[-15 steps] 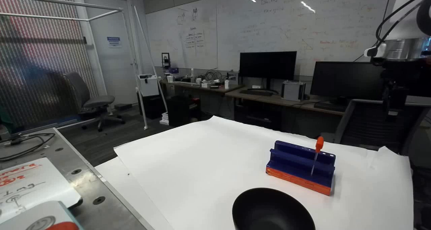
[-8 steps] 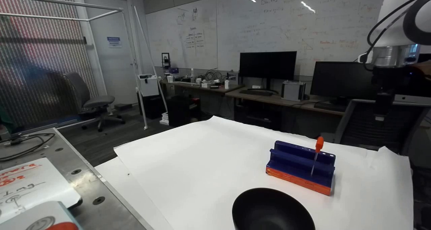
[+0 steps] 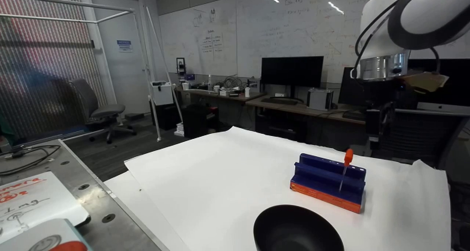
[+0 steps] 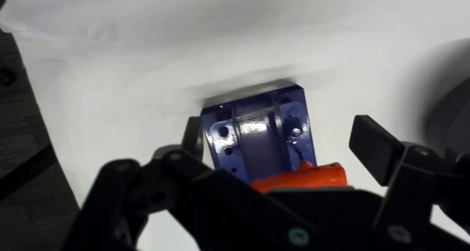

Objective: Remove the screwdriver from the object and put it in the bowl

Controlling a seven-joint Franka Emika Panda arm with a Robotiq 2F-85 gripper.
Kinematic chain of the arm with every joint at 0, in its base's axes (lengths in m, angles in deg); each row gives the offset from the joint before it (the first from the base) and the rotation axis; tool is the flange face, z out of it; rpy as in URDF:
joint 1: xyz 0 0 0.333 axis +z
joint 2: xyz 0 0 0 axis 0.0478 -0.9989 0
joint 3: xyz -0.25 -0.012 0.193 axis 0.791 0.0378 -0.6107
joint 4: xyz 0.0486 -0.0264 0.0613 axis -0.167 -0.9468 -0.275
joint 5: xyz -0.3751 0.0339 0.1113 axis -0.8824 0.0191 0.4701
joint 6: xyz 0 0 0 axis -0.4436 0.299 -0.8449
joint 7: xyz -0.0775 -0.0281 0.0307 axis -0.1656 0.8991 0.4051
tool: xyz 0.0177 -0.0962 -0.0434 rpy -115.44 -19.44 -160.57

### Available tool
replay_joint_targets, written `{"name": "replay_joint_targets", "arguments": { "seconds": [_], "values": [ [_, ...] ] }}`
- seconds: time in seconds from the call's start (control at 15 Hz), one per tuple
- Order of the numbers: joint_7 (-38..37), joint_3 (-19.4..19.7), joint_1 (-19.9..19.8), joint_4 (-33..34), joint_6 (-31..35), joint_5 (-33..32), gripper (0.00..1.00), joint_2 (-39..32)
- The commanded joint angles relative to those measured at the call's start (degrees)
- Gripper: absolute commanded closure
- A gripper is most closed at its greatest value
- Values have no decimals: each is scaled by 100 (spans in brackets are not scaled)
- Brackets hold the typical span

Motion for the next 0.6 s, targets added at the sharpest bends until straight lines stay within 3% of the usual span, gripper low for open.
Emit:
{"name": "replay_joint_targets", "arguments": {
  "seconds": [0.0, 0.27, 0.53],
  "values": [
    [-134, -64, 84, 578, -321, 531, 0, -447],
    [-349, -130, 95, 642, -136, 747, 0, -642],
    [-1137, -239, 85, 515, 395, 497, 0, -796]
  ]
}}
